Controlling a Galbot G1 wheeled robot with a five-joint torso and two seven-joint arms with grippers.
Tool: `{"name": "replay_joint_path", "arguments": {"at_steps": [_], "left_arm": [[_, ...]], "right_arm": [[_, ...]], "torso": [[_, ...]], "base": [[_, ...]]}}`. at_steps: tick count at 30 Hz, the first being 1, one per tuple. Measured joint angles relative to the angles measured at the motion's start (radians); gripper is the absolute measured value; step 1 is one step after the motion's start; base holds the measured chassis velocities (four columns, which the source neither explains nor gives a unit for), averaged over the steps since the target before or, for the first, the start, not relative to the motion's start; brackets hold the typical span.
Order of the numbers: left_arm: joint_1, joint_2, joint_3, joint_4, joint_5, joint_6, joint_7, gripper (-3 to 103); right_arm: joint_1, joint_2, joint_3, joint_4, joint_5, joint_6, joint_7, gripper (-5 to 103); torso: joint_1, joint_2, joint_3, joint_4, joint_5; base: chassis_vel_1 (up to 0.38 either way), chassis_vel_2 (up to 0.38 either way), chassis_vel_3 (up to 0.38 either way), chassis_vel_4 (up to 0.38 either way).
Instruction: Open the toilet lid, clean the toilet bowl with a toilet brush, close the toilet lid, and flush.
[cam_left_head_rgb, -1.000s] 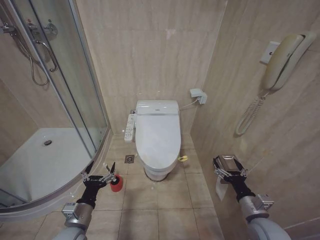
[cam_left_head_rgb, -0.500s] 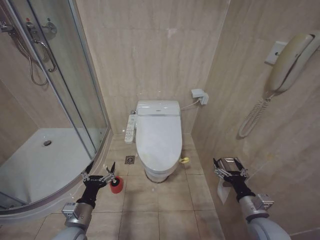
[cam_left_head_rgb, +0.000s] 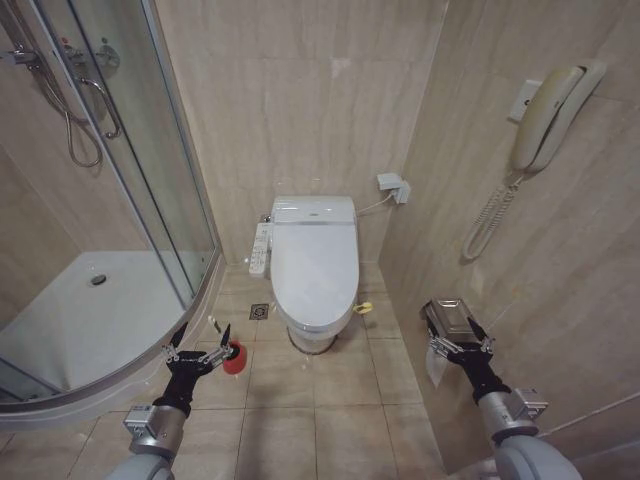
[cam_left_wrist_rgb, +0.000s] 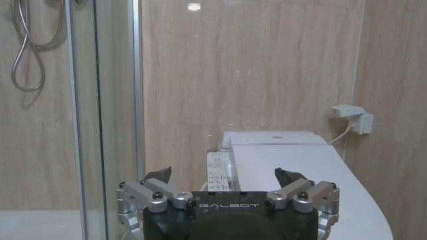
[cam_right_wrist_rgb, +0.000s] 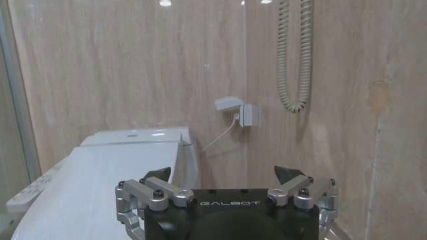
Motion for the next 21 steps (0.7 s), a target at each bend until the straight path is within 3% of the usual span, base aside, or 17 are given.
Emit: {"name": "replay_joint_path", "arguments": {"at_steps": [21], "left_arm": [[0.0, 0.0, 0.0, 0.0, 0.0, 0.0, 0.0, 100]], "right_arm": [[0.0, 0.0, 0.0, 0.0, 0.0, 0.0, 0.0, 100]], "torso": [[0.0, 0.0, 0.0, 0.0, 0.0001]], "base": [[-0.002, 0.002, 0.002, -0.001]]}}
